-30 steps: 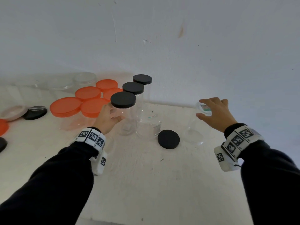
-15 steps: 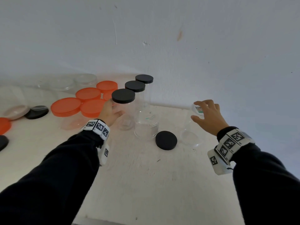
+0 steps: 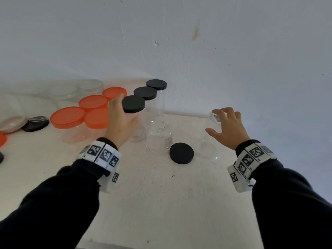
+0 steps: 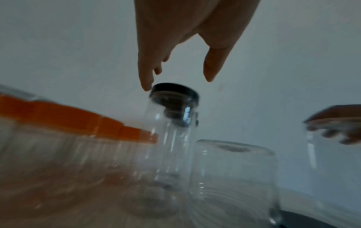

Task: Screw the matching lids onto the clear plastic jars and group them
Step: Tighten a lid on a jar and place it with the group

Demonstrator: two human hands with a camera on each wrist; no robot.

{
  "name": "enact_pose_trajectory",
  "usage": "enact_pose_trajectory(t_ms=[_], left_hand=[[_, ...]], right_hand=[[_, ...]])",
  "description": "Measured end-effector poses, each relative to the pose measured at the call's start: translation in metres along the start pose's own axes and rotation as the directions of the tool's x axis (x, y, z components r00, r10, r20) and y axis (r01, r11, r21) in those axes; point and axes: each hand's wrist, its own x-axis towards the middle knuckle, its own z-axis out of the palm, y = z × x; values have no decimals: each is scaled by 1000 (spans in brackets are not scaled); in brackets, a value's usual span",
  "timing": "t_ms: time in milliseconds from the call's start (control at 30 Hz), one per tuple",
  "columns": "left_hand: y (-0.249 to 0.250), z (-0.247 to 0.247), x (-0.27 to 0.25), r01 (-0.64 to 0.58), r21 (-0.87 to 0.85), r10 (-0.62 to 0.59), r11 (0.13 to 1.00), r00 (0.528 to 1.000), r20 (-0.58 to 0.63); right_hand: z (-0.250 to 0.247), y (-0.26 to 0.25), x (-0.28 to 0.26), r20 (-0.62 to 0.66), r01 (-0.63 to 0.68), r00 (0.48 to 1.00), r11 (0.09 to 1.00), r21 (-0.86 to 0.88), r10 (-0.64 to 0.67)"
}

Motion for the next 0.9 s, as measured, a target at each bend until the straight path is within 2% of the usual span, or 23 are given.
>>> enact_pose_trajectory(t_ms=[67, 133, 200, 267, 333, 467, 567, 767, 900], left_hand=[[26, 8, -17, -180, -16, 181, 983, 981, 72], [42, 24, -32, -249, -42, 249, 968, 918, 308], [51, 42, -47, -277, -28, 243, 960, 782, 575], [56, 61, -59, -345, 21, 220, 938, 642, 735], [56, 78, -63, -392, 46, 200, 919, 563, 802], [54, 103, -56, -450, 80, 161, 889, 472, 867], [51, 115, -49, -485, 142, 92, 863, 428, 899], [37, 128, -49, -485, 223, 28, 846, 458, 889], [38, 129, -50, -482, 208, 35, 851, 447, 894]], right_hand=[[1, 0, 0, -5, -5, 1000, 1000, -5, 5], [2, 0, -1, -10, -7, 1000, 1000, -6, 7], [2, -1, -1, -12, -12, 1000, 1000, -2, 12], [2, -1, -3, -21, -17, 1000, 1000, 6, 17], [2, -1, -5, -31, -21, 999, 1000, 6, 21], [2, 2, -10, -66, -12, 998, 1000, 26, 14], [0, 7, -15, -69, 11, 998, 1000, 7, -11], [-9, 15, -29, 24, 24, 999, 998, -61, -22], [-9, 14, -36, -12, 16, 1000, 999, -43, -16]])
